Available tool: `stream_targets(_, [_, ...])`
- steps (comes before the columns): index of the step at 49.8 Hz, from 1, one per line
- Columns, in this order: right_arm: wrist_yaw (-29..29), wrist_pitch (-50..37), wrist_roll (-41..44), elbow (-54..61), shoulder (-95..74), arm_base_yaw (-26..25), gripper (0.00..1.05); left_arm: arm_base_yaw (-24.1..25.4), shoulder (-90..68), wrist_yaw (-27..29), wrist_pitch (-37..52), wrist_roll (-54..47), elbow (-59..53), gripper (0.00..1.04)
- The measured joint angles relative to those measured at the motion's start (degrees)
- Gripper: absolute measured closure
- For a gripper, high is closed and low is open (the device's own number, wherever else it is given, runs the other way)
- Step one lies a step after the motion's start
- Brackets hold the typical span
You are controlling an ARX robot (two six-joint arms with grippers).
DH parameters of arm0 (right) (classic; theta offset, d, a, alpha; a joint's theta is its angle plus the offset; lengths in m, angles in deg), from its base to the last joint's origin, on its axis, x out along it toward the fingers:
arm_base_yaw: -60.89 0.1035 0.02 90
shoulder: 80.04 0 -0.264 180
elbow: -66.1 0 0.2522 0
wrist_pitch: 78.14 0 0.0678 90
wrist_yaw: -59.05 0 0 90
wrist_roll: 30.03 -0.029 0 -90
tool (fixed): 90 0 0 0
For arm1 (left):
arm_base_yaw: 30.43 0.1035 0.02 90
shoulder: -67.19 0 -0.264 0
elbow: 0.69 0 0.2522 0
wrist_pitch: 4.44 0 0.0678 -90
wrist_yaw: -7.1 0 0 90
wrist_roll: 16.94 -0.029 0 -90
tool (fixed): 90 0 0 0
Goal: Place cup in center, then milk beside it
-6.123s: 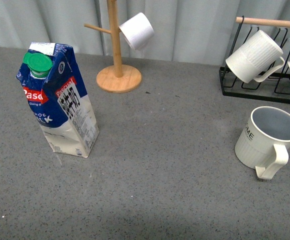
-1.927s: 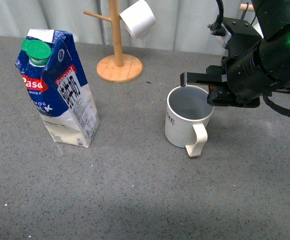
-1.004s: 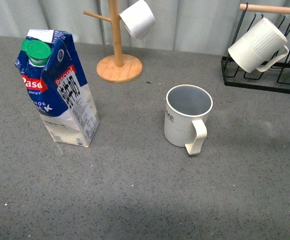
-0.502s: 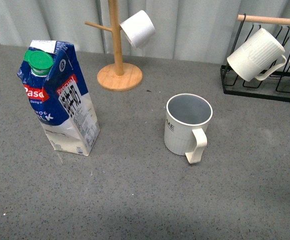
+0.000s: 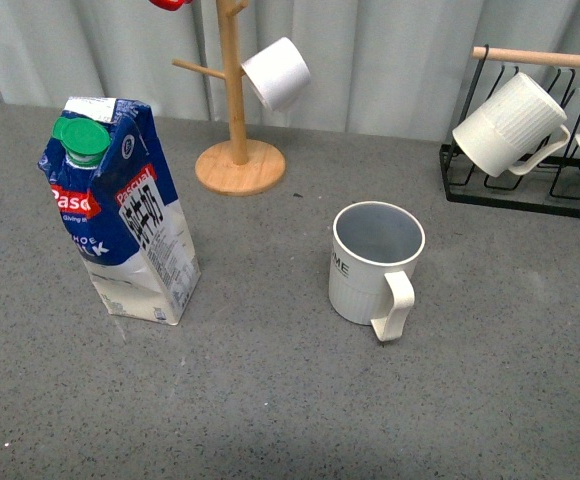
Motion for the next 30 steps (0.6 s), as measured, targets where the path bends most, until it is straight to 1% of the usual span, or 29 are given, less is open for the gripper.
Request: stream_targets(30, [0.2,20.8,0.0,0.8,22.8,0.0,1.04,0.0,0.0,0.0,0.0,0.0,0.0,0.07])
